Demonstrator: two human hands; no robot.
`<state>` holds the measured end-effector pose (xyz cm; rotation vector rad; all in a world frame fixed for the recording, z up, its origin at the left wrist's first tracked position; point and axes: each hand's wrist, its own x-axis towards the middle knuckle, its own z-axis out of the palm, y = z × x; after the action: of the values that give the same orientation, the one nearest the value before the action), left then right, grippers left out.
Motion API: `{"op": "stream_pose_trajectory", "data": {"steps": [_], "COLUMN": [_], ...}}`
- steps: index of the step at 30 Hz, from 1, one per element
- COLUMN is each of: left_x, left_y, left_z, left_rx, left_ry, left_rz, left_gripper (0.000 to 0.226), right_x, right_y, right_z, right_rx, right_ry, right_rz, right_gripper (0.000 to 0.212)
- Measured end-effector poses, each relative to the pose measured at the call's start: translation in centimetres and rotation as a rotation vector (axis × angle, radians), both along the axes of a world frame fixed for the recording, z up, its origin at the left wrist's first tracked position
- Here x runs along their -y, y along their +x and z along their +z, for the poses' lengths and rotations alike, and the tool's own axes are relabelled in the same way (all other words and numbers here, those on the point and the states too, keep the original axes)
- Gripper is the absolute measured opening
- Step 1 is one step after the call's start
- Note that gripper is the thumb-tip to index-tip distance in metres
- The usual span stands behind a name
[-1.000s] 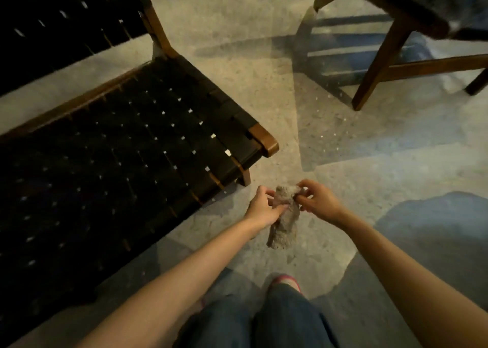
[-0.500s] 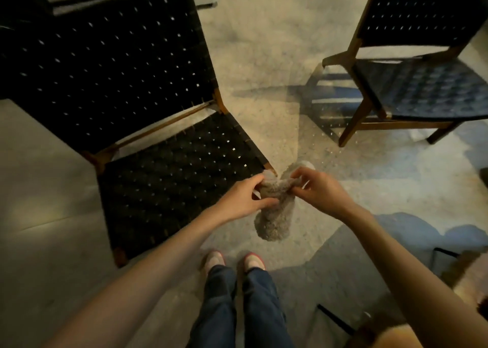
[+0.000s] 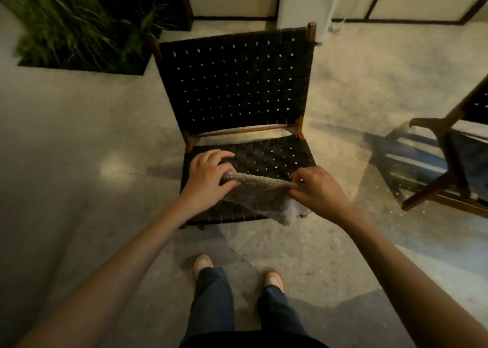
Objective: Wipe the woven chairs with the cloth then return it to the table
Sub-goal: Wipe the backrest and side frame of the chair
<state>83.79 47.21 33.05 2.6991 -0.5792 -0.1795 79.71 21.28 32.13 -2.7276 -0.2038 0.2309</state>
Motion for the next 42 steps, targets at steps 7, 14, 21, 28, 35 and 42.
{"op": "stream_pose_trajectory", "data": {"steps": [7,14,21,28,35,42], "left_x": [-10.4,-21.7,-28.1,-28.1,-29.5,-29.8], "left_y": [3.9,12.0,18.1,22.5,30.3,40.8], "left_z": [0.3,-0.5,-1.1,-2.4,-3.6,-5.8], "left_rx": [-0.18,-0.246,-0.364,-0.673,-0.625,-0.389], "left_ry": [-0.15,-0.334,-0.383,-0.492,-0.575,-0.725], "left_rz": [0.152,0.22,-0.003,-0.101,0.02,0.211], "left_gripper": [0.009,0.02,0.021,0.04,0.033,0.045], "right_x": [-10.0,-24.8,-36.4,-40.2,-38.4,-37.0], "right_y": [6.7,12.6,17.3,22.4,30.5,39.9], "right_z": [-1.2,-3.2,-2.2,-2.8,-4.4,-4.8], "right_rx": [-0.188,-0.417,-0.583,-0.311,-0.004,0.258], "right_ry": [0.179,0.697,1.492,1.393,1.153,0.987], "right_rz": [-0.071,-0.456,-0.794,-0.932,-0.99,-0.818], "right_gripper": [0.014,0.016,0.041,0.041,0.031,0.016]}}
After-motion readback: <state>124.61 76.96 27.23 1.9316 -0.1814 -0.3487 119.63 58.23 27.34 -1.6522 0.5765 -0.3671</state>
